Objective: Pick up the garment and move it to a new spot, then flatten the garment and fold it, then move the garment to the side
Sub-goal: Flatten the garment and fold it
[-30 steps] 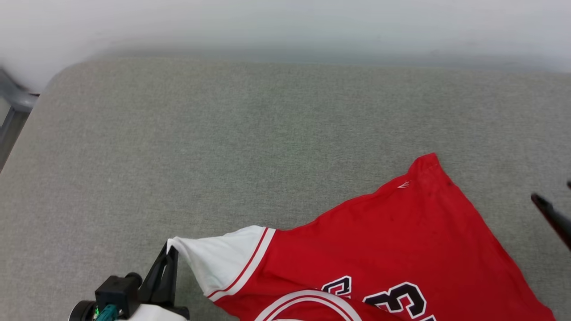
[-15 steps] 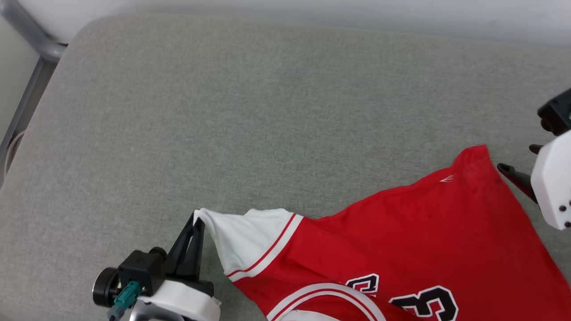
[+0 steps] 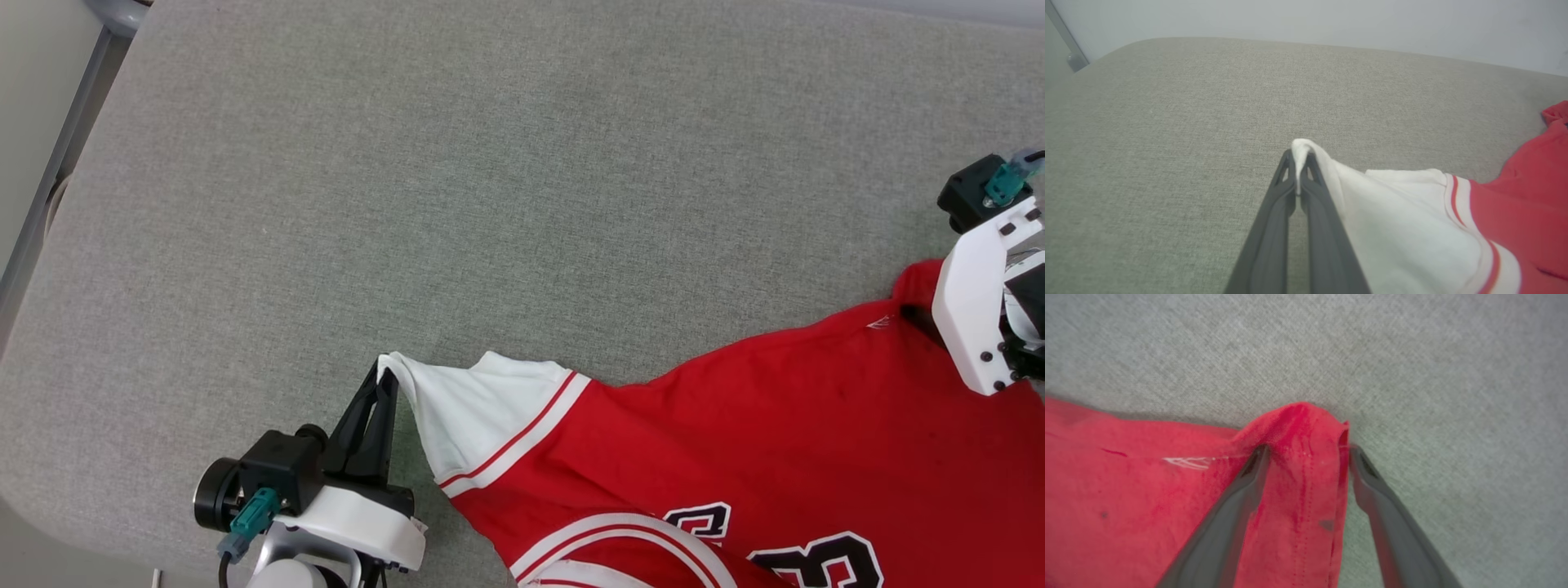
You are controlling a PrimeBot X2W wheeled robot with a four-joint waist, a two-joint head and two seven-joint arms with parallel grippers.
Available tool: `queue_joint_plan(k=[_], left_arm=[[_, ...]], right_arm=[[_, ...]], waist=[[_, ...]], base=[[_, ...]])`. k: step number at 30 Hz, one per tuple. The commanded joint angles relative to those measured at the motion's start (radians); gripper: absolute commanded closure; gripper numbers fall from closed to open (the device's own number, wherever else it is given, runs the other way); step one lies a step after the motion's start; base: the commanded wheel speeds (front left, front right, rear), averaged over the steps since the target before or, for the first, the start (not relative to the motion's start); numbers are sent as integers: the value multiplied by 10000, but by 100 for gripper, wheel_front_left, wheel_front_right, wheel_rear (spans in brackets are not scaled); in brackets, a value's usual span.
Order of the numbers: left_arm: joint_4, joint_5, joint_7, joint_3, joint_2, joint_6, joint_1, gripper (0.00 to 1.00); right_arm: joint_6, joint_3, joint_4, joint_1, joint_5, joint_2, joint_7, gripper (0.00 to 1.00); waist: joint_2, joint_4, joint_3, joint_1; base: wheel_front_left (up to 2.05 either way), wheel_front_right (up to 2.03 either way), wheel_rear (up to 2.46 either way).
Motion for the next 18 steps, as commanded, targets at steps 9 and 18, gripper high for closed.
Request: queue_joint_plan(k=[9,18], left_arm=[[229,23,-91,128,38,-43,-67,100],[-54,226,-98,240,345,10,80,100]], right_arm=[[-4,1013,850,-285,627,195,-1430,100],[-7,1039,543,-654,1083,208,-3925,100]], waist=[[0,-226,-290,-1],[0,-722,-1244,-1]], base=[[0,0,0],[0,0,0]])
